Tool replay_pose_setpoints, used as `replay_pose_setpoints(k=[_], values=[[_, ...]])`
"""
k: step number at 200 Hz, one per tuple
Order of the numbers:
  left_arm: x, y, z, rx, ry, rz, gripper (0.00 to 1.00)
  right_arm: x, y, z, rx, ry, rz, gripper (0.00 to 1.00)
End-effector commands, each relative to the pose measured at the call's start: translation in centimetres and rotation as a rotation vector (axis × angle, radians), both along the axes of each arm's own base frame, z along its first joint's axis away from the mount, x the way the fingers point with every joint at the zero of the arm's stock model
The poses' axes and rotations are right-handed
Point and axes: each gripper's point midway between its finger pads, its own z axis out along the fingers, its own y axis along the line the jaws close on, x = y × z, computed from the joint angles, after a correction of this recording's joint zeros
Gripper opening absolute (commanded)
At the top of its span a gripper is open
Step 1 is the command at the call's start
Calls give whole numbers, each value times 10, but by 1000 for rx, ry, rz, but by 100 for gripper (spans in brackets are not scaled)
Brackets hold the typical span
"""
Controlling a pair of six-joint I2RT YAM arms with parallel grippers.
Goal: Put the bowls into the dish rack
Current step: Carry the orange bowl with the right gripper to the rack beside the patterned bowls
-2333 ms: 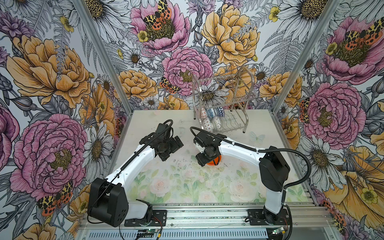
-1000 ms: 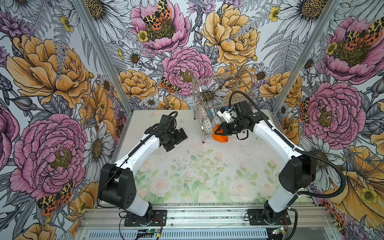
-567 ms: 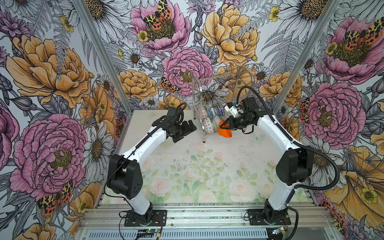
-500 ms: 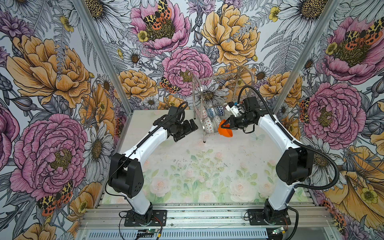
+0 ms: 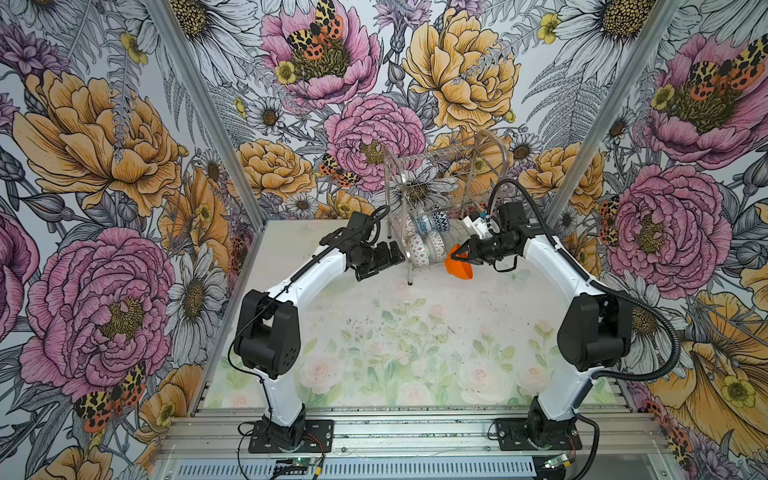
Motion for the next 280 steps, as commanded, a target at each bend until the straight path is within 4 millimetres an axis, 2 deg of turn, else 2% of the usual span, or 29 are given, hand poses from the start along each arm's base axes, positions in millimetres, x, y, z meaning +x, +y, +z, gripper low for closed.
replay_pose_setpoints(k=[1,26,70,110,133,185,205,244,280], values=[[9,-16,-4,-16,-13,-52,98,8,-17,30,46,-100,-60,0],[18,-25,-15,-11,-4,-64,99,14,-34,31,46,-96,-116,0],[38,-44,-31,11,-27,-56,98,15,-50,31,39,-81,-173,0],[56,-48,-27,-20,-85,38,98,11,-60,32,47,-69,-206,0],[63,-48,-32,-17,-83,74,96,7,-63,32,46,-64,-219,0],[64,-46,-36,-29,-85,84,79,-6,-68,30,35,-60,-243,0],[64,-44,-41,-31,-71,81,67,-9,-69,27,30,-55,-249,0],[62,-39,-49,-26,-45,95,55,-6,-70,26,32,-54,-260,0],[62,-36,-54,-25,-30,96,51,2,-70,30,42,-62,-269,0]])
